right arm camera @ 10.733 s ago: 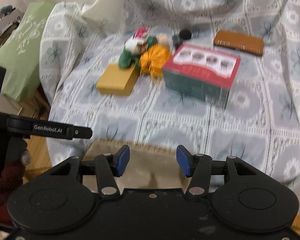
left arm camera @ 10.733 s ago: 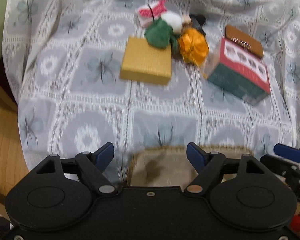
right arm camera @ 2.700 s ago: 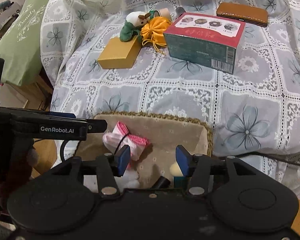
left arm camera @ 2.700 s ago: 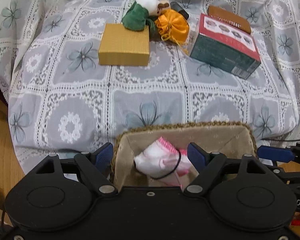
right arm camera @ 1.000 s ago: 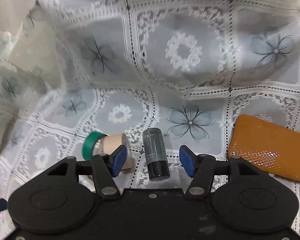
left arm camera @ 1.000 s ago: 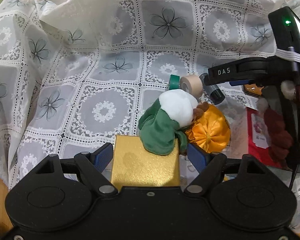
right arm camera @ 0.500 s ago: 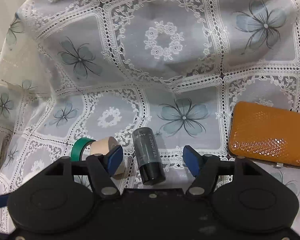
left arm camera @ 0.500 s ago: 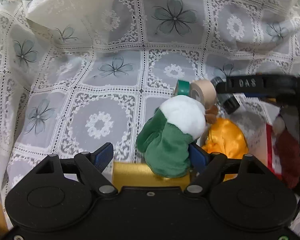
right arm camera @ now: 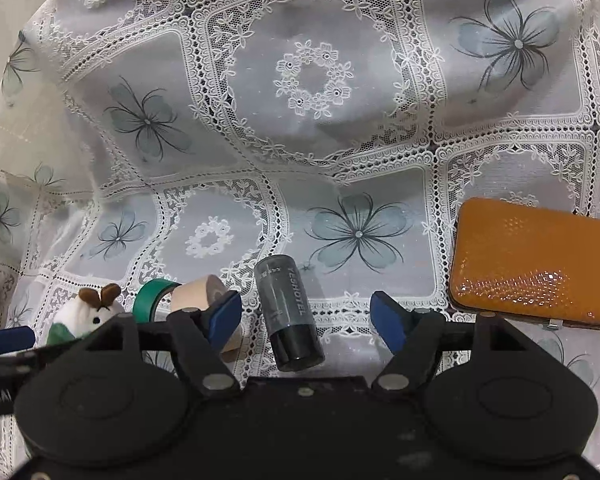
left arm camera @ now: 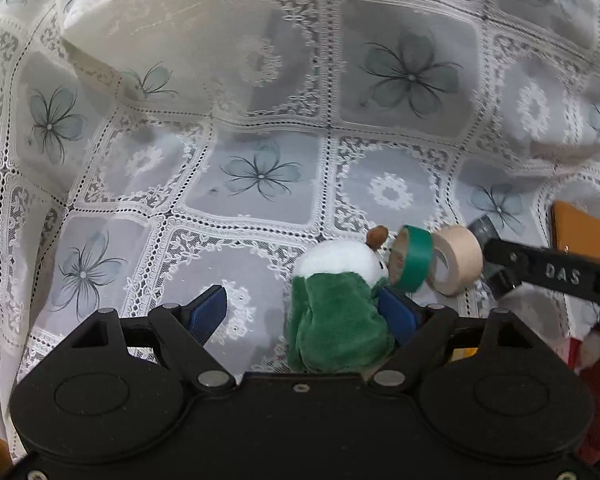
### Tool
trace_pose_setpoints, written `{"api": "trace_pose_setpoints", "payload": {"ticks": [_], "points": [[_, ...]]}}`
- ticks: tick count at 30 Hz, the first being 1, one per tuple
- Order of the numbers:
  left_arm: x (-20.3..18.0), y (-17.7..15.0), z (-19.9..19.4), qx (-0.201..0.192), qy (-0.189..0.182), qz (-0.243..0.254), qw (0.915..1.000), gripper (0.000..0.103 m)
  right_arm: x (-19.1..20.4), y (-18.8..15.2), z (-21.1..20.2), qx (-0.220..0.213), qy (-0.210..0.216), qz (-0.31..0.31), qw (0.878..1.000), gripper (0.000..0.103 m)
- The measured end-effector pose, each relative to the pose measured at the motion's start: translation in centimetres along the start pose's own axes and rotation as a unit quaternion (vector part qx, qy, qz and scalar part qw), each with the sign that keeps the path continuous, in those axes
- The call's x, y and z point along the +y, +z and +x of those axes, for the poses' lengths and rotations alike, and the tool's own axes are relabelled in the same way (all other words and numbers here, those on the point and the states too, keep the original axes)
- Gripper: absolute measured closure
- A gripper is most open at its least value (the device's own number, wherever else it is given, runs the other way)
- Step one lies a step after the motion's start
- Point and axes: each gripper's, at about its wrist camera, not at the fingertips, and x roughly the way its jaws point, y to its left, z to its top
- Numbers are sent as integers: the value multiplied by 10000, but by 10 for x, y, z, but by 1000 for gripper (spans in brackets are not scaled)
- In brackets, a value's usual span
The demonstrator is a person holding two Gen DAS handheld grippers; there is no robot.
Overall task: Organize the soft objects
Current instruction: 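Grasp the green-and-white plush with the left gripper while the right approaches the tape rolls, then grasp the beige tape roll with the right gripper while the left holds the plush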
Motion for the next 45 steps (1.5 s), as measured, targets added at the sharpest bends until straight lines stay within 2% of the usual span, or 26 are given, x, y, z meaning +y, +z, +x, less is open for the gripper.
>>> {"api": "trace_pose_setpoints", "payload": {"ticks": [5, 12, 15, 17, 18, 23, 27, 31, 34, 41, 43, 45], "points": [[6, 11, 4, -19, -31, -164, 9999, 22, 0, 0, 2, 62, 11, 36, 10000, 32], [0, 21, 26, 266, -492, -377, 9977, 23, -4, 2, 3, 95, 16, 151, 9998, 32], [-8, 22, 35, 347, -554, -352, 9972, 24, -6, 2, 3, 78, 12, 221, 9997, 32], [-13, 22, 39, 342, -677, -309, 9966, 48, -7, 3, 4, 75, 14, 253, 9997, 32], [-14, 22, 39, 335, -826, -318, 9955, 52, -6, 3, 3, 74, 12, 255, 9996, 32], [-20, 21, 31, 27, -629, -187, 9978, 54, -5, 2, 4, 114, 64, 207, 9997, 32], [-8, 21, 22, -144, -657, -519, 9964, 54, -4, 2, 2, 43, 87, 169, 9998, 32], [1, 26, 16, -223, -476, -622, 9967, 54, 0, -4, -13, -436, 191, 34, 9989, 33], [6, 25, 17, -143, -483, -730, 9961, 54, 5, -7, -22, -679, 518, -186, 9962, 32], [4, 20, 14, -138, -482, -637, 9967, 54, 35, -8, -13, -230, 547, -1138, 9917, 32], [2, 20, 13, -145, -496, -606, 9968, 54, 38, -7, -6, -23, 392, -1143, 9927, 33], [2, 21, 13, -128, -507, -589, 9969, 54, 31, -3, -3, 76, 350, -852, 9957, 29]]}}
